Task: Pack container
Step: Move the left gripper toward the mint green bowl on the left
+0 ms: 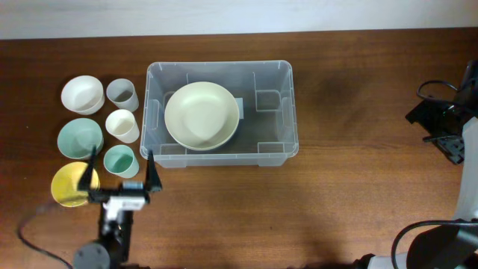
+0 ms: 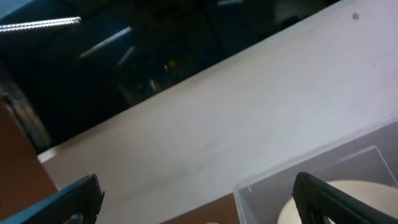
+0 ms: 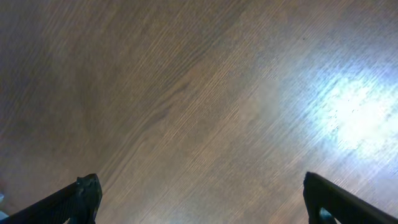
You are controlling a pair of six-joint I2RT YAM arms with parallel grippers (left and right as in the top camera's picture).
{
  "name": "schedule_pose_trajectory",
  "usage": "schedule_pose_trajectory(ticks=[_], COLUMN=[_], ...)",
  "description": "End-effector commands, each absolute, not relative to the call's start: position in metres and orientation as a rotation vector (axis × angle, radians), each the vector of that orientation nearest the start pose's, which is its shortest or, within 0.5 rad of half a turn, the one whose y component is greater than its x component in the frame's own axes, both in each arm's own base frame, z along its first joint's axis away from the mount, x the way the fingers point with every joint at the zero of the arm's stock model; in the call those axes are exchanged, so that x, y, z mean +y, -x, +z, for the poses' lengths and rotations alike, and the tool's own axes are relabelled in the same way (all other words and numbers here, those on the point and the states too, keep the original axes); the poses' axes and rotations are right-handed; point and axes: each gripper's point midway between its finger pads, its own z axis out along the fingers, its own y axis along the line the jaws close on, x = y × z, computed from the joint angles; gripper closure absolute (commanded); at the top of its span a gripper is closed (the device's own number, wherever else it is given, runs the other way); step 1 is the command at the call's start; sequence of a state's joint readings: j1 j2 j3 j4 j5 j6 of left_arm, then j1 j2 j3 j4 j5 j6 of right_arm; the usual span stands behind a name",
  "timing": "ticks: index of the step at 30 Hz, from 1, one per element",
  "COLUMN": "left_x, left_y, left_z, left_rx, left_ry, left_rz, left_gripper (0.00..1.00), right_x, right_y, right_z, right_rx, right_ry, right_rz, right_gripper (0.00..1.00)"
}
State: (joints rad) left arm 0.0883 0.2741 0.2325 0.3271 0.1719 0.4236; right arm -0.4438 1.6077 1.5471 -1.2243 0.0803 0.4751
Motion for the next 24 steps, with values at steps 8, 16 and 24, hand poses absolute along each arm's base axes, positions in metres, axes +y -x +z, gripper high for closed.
schedule_pose_trajectory(ticks=[8, 16, 24], left_x=[-0.025, -0.014, 0.072], left_y=[-0.346, -0.372, -0.367], left_z=[0.336, 0.311, 0.315], left_rx=[1.469, 1.593, 2.014], left_ry=[-0.546, -0.445, -0.072], left_rz=[0.176, 0.089, 0.064], left_gripper=[0.0, 0.0, 0.0], right_x=[-0.162, -0.162, -0.162], right_y=[-0.307, -0.307, -0.307], right_z=[0.184, 0.184, 0.184], right_rx=[2.554, 2.554, 2.554], right_ry=[-1.29, -1.29, -1.29], right_rz=[-0.107, -0.107, -0.107], right_gripper=[0.01, 0.01, 0.01])
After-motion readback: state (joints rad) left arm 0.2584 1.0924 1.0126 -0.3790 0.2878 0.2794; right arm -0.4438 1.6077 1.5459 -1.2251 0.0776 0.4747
